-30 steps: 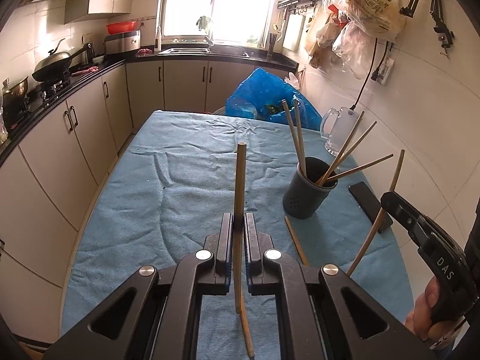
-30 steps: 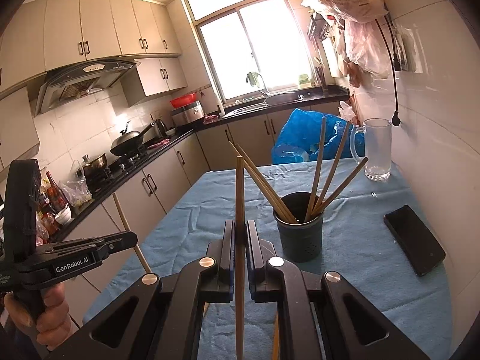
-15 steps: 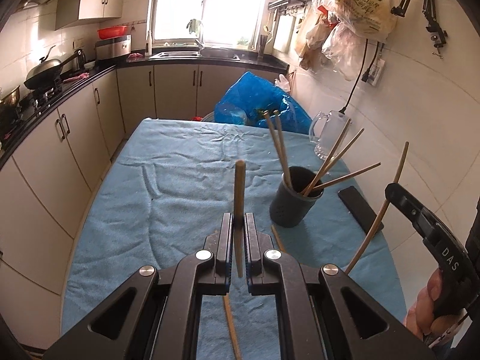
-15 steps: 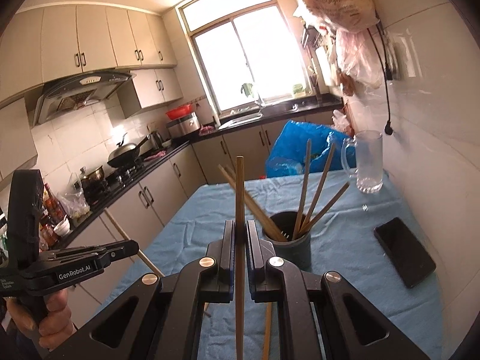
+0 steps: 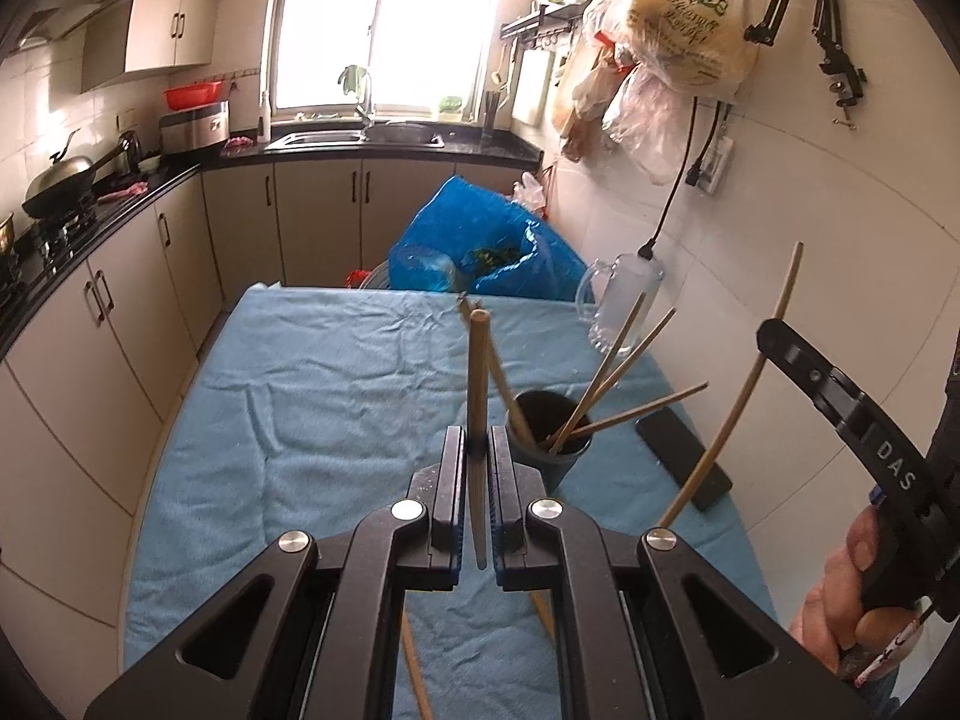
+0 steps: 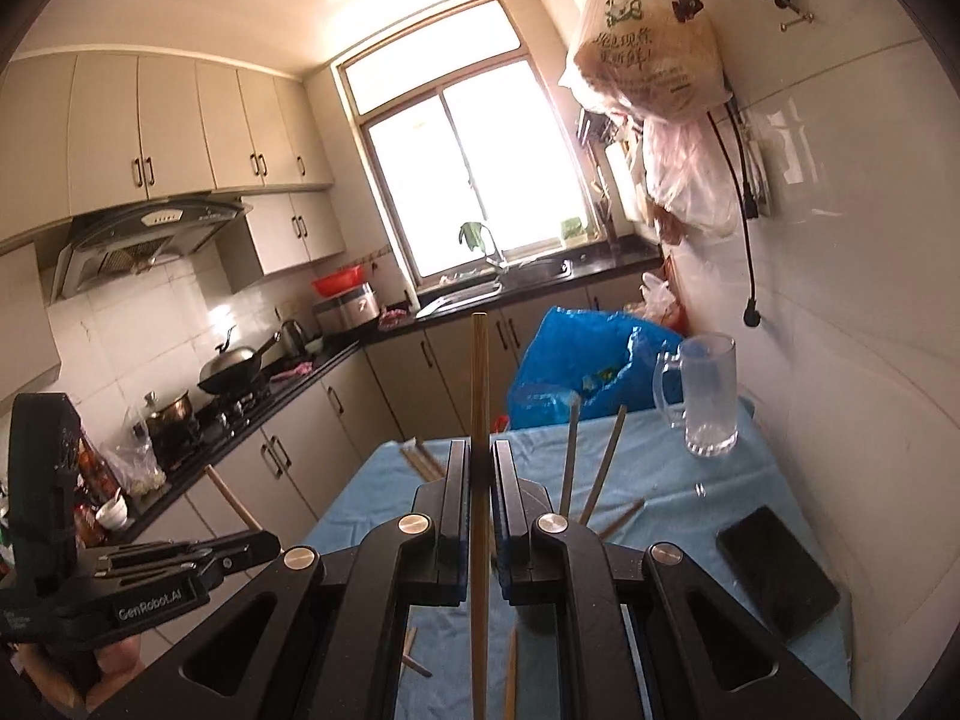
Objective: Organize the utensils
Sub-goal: 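Lower both chopsticks into the black cup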
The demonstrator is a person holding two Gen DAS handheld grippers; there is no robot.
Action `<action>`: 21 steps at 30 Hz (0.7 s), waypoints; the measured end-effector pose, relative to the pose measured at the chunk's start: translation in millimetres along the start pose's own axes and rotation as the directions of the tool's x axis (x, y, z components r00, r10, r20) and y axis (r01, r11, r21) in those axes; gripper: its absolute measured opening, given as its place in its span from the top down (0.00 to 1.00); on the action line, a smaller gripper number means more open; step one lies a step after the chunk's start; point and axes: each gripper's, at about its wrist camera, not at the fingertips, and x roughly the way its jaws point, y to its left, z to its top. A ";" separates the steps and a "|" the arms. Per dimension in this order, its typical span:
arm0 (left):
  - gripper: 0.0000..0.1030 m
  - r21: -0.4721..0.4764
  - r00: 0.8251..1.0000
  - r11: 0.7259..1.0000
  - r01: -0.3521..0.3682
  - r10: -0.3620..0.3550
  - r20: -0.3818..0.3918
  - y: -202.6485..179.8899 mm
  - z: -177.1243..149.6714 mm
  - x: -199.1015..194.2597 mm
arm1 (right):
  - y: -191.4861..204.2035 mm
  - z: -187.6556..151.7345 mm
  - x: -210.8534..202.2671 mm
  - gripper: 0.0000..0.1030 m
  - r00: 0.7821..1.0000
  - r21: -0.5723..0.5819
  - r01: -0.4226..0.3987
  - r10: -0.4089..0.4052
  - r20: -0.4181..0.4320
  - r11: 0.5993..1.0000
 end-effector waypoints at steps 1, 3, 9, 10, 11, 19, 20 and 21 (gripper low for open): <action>0.94 0.002 1.000 1.000 0.004 -0.004 0.006 -1.5 3.9 -1.0 | 0.0 3.7 1.0 0.93 1.000 0.001 0.003 -0.003 0.008 1.000; 0.94 0.004 1.000 1.000 0.013 -0.013 0.018 -5.6 12.0 -3.1 | 0.8 10.3 3.0 0.93 1.000 -0.003 0.012 -0.012 0.026 1.000; 0.94 0.014 0.997 0.999 0.036 -0.037 0.066 -19.9 42.8 -6.9 | 2.2 29.6 12.2 0.93 0.995 -0.006 0.064 -0.063 0.079 0.998; 0.94 0.016 0.997 0.999 0.034 -0.035 0.074 -22.0 46.7 -6.5 | 2.4 32.1 14.3 0.93 0.994 -0.006 0.071 -0.070 0.086 0.997; 0.94 0.018 0.996 0.999 0.032 -0.034 0.082 -24.3 50.7 -5.3 | 1.7 34.6 17.6 0.93 0.993 -0.005 0.080 -0.079 0.093 0.997; 0.94 0.001 0.995 0.998 0.057 -0.057 0.078 -31.3 72.2 29.4 | -8.8 41.6 48.2 0.93 0.986 0.022 0.132 -0.134 0.095 0.991; 0.94 -0.006 0.996 0.999 0.051 -0.051 0.072 -30.1 73.5 36.5 | -10.6 42.0 51.8 0.93 0.986 0.024 0.135 -0.137 0.093 0.990; 0.94 -0.011 0.996 0.999 0.050 -0.049 0.069 -28.8 72.8 41.8 | -11.7 41.6 55.5 0.93 0.986 0.025 0.141 -0.143 0.091 0.990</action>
